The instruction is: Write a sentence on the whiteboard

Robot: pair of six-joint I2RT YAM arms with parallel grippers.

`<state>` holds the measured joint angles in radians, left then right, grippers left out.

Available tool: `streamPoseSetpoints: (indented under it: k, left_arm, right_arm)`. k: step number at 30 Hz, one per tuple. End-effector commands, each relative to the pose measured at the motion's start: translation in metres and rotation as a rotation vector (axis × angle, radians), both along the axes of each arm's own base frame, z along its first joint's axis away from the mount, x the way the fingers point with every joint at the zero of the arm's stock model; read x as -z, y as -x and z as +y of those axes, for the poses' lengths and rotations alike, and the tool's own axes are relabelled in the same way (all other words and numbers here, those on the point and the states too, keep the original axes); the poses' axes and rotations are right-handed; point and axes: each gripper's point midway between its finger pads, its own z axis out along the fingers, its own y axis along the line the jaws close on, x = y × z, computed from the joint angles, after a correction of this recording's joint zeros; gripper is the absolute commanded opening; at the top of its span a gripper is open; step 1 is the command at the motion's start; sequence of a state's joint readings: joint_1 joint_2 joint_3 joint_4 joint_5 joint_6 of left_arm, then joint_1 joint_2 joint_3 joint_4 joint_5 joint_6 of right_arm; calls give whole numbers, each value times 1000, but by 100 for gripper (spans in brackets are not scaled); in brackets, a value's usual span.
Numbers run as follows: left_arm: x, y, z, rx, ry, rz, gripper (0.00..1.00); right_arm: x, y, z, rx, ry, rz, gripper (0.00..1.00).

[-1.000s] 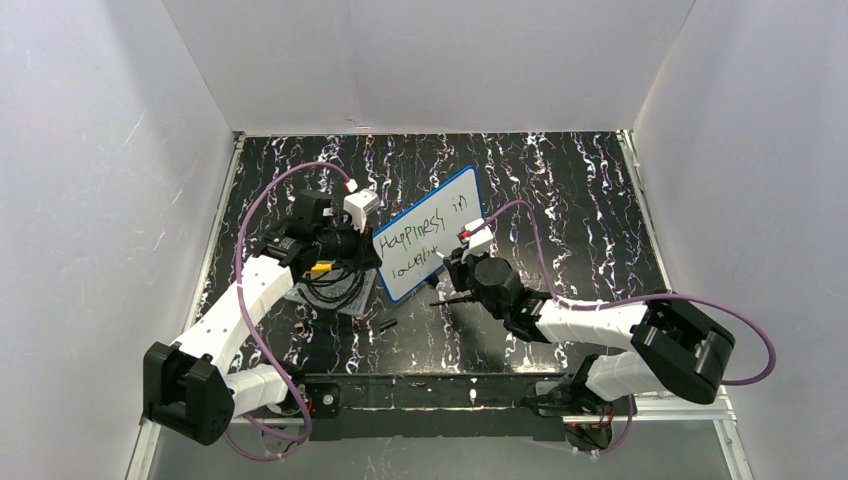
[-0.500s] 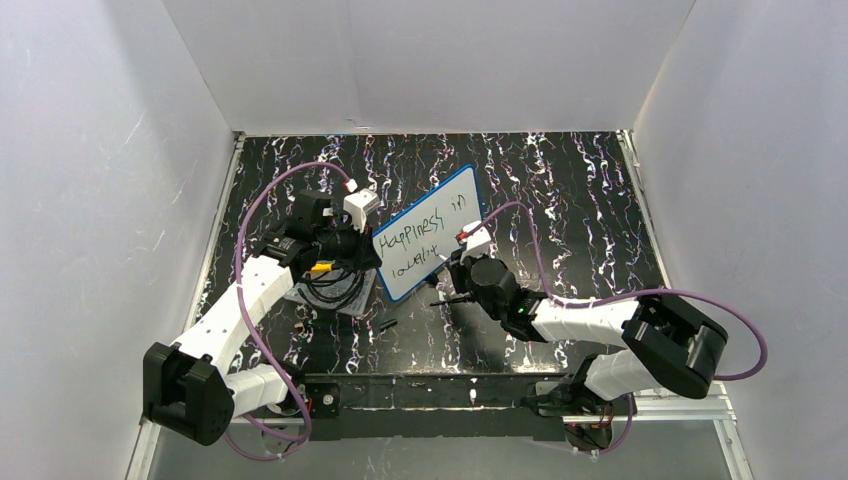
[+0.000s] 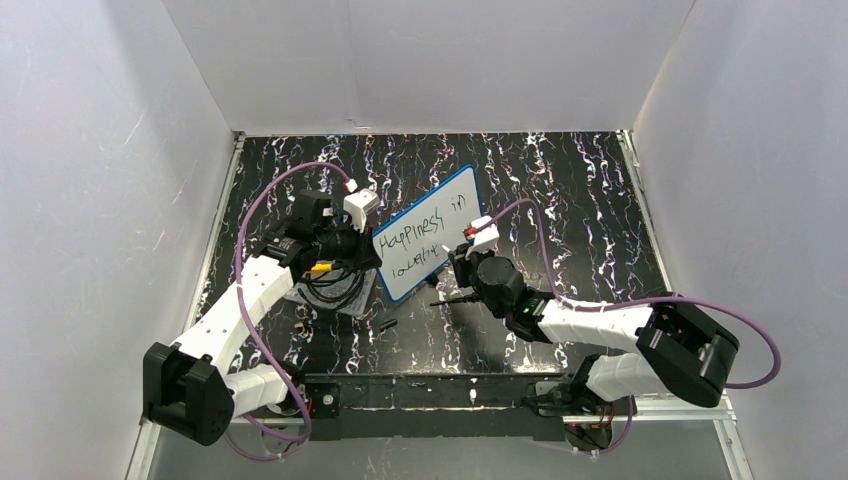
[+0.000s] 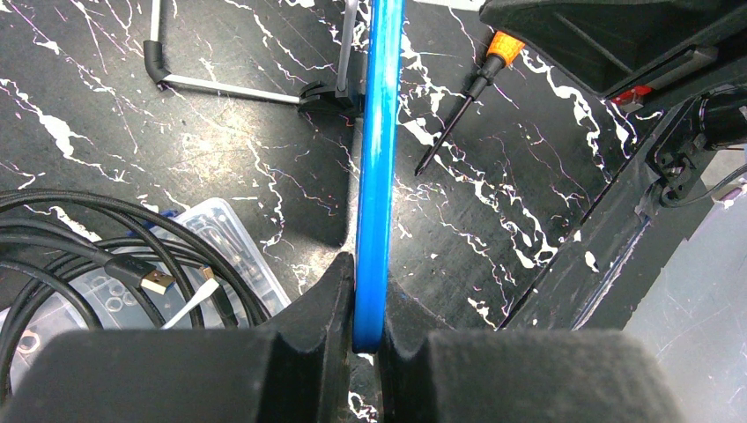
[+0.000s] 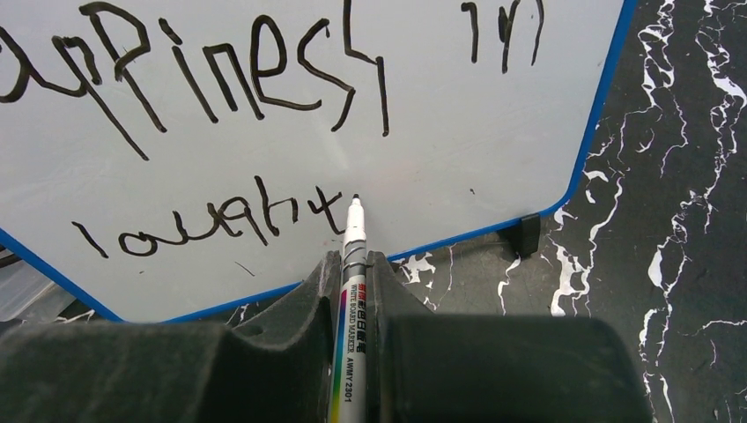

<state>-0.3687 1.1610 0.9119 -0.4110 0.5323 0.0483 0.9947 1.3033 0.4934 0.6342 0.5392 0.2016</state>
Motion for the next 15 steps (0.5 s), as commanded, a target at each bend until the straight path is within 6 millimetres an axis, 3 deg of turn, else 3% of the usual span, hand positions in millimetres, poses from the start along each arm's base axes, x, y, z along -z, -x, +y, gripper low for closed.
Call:
streamPoseSetpoints:
  k: [1, 15]
  left_arm:
    - [-19, 4, -6, 25, 49, -33, 0]
    - [-19, 5, -6, 27, 49, -34, 0]
  right_arm:
    - [-13, -7, 6, 2, -30, -36, 1]
    - [-6, -17, 6, 34, -6, -36, 1]
